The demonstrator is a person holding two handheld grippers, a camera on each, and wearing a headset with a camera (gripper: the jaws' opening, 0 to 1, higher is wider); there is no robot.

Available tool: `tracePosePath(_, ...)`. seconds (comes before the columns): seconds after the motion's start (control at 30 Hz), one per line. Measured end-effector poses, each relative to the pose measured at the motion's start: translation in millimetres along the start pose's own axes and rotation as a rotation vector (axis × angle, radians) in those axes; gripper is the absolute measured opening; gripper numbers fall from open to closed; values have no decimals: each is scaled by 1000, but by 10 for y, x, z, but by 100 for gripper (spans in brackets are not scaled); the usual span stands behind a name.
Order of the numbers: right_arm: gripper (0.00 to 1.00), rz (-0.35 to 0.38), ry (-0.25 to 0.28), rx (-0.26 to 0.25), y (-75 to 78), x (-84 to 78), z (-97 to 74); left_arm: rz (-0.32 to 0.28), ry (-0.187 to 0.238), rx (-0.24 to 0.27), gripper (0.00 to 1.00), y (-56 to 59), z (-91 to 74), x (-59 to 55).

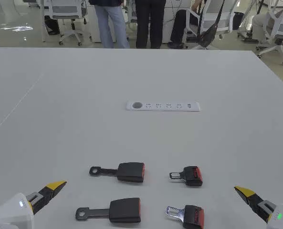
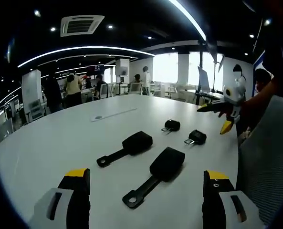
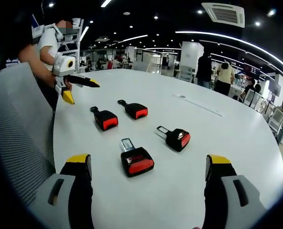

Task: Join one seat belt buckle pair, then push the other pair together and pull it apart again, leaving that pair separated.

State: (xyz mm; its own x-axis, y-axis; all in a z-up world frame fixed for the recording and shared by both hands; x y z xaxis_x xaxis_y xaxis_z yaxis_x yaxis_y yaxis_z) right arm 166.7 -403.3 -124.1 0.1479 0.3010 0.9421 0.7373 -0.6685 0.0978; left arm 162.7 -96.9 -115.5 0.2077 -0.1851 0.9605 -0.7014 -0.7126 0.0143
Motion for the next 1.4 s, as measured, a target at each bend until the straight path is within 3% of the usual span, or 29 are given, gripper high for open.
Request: tracePosePath(1.4,100,-1,12,1,11,5,5,3,0,-1,100,-14,-14,-4)
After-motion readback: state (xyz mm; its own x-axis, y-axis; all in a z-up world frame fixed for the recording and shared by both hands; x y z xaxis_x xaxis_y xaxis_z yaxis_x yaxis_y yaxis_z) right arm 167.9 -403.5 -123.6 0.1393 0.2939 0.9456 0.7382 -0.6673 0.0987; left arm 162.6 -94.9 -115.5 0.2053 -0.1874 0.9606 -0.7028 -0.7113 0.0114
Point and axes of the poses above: the centre of the closed fingertips' face, and the gripper's own axes: z roughly forward along the fingers, y roughly to its right, x roughly out of its top, the point moved 4 cm from there along -z, roughly backward along the fingers, and after that the axes turned 9 degrees about y, right-handed, at the moved point
